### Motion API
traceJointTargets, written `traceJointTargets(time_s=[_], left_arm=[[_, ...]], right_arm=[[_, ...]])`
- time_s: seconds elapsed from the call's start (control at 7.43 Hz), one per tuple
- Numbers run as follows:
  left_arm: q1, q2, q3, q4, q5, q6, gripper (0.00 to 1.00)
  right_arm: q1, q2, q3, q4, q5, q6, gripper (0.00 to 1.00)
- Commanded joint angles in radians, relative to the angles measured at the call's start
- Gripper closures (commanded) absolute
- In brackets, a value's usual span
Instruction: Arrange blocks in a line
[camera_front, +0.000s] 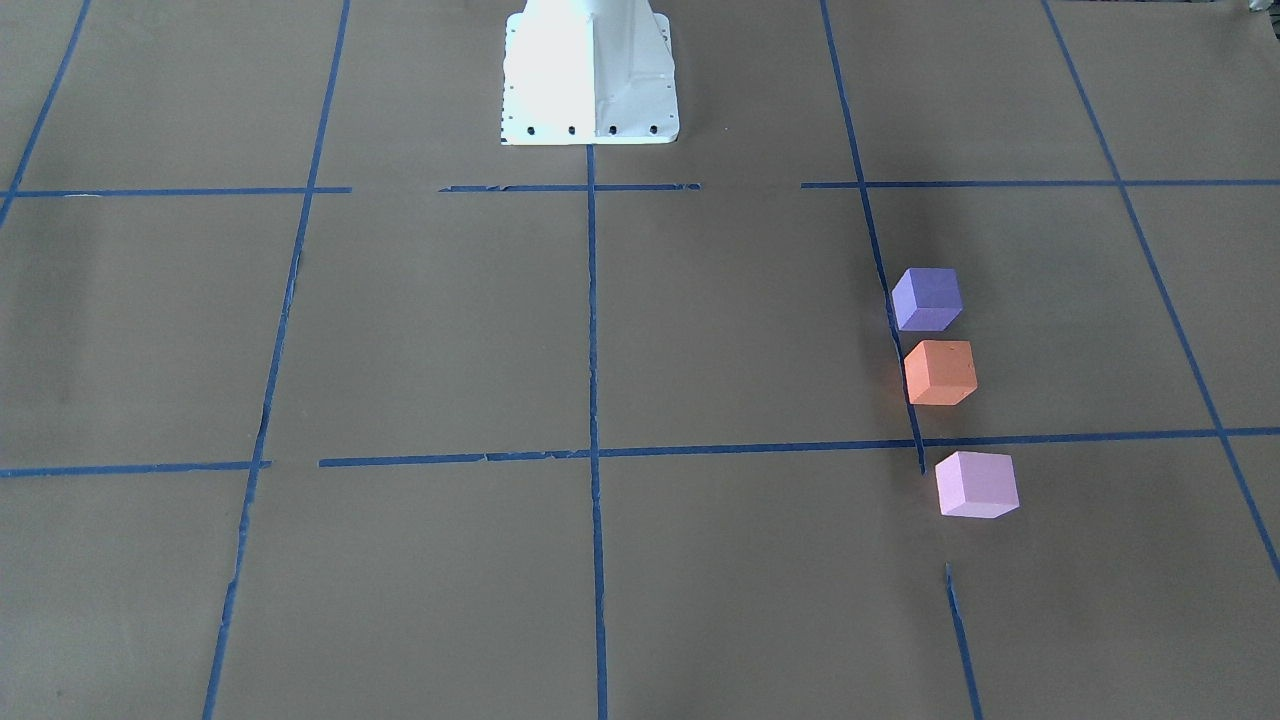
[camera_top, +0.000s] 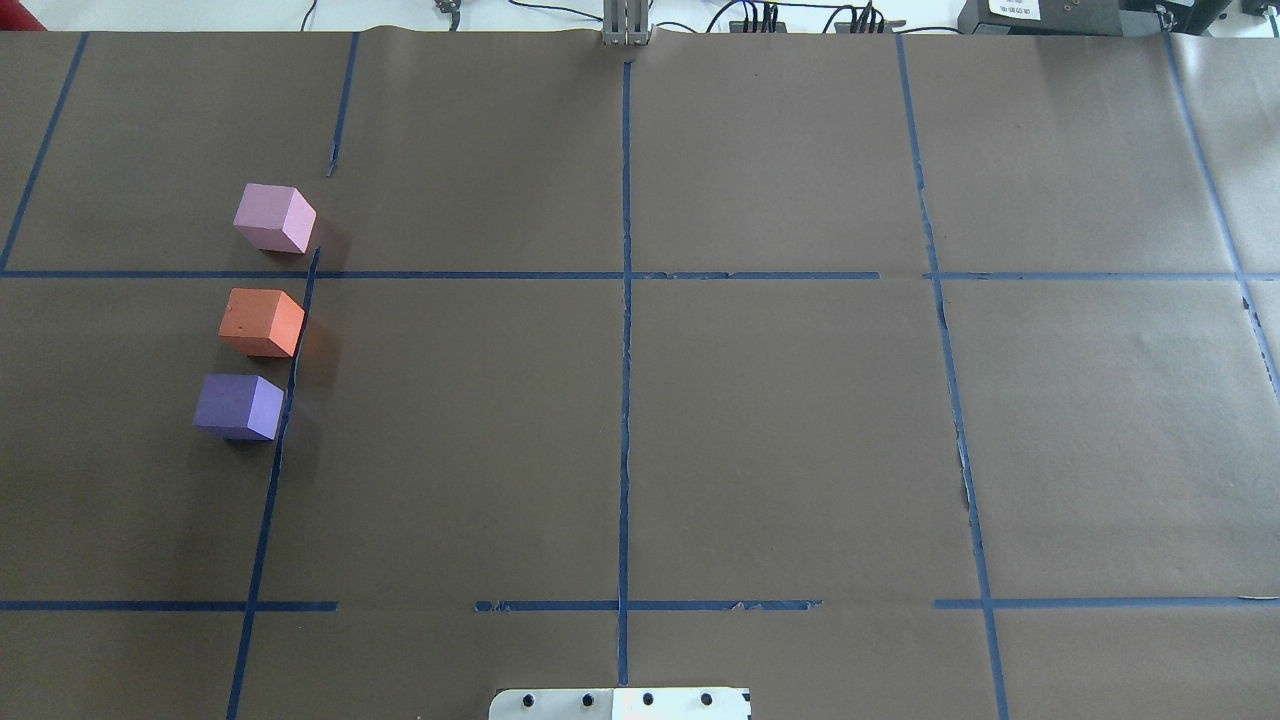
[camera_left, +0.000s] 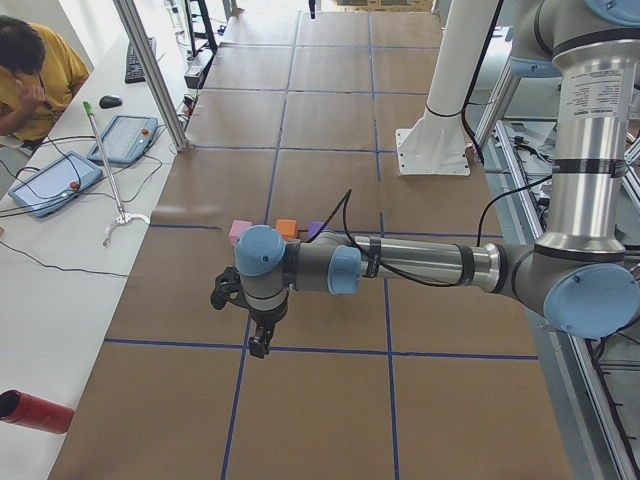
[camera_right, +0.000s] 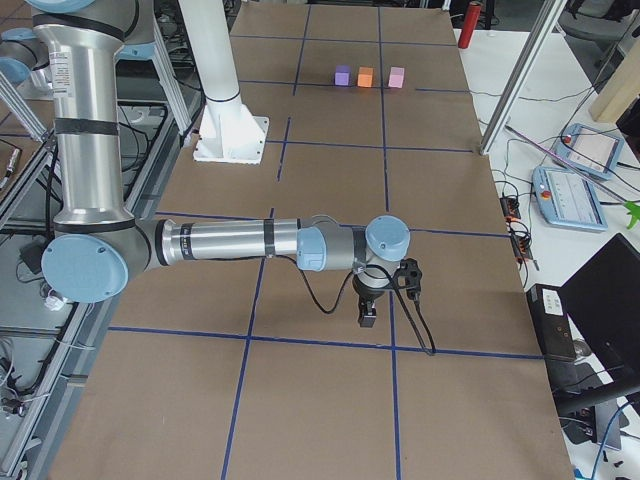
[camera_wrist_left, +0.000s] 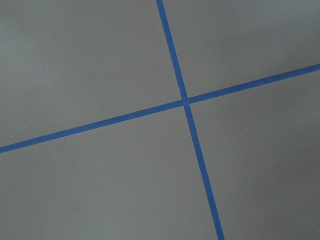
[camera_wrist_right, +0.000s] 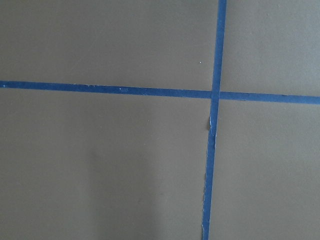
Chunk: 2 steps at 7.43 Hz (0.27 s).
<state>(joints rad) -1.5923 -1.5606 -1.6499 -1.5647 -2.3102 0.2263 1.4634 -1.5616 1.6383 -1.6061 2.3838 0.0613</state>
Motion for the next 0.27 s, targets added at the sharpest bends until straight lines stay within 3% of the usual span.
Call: traceJointTargets(time_s=[0.0,0.13], left_arm=[[0.0,0.001,-0.001,0.0,0.0,-0.001,0.0],[0.0,-0.002,0.001,0.0,0.0,-0.001,0.0]], right_arm=[[0.0,0.0,0.0,0.0,0.0,0.0,0.0],[0.0,0.0,0.0,0.0,0.0,0.0,0.0]])
